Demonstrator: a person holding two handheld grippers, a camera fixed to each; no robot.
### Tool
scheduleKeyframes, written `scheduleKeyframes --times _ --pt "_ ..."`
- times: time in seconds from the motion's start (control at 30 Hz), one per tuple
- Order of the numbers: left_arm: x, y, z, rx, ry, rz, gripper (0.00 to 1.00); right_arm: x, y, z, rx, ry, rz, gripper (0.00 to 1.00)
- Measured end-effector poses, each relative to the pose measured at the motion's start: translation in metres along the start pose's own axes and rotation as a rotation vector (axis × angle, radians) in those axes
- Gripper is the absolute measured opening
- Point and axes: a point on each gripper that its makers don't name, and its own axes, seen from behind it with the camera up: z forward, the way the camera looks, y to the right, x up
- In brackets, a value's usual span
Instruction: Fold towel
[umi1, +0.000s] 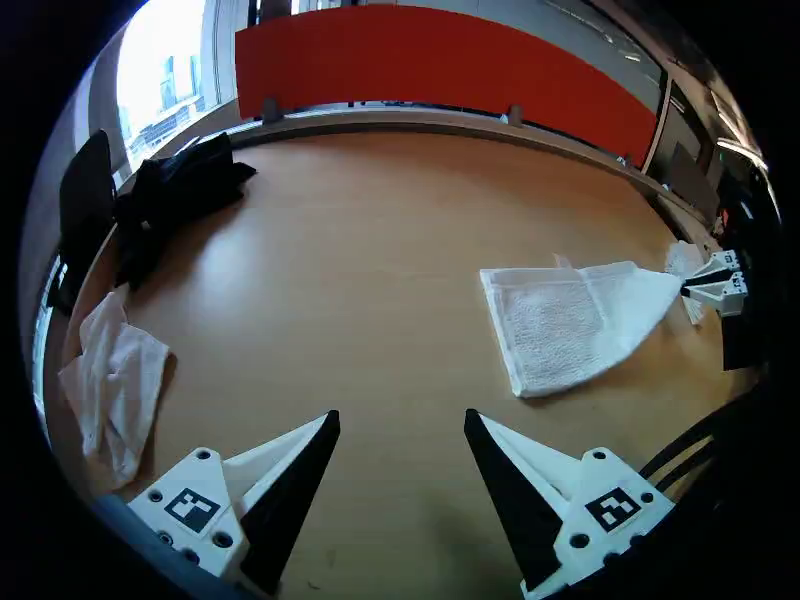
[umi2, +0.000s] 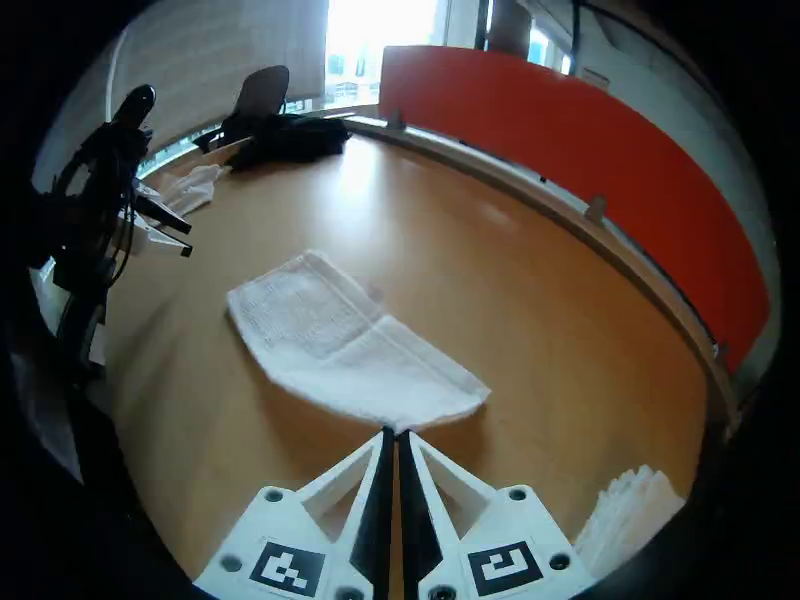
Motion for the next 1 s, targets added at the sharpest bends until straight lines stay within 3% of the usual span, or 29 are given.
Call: scheduleKeyframes --times 1.0 --pt "0.008 0.004 0.0 0.0 0.009 -0.004 0.92 0.047 0.033 -0.046 -0.079 0.094 -0.053 0.04"
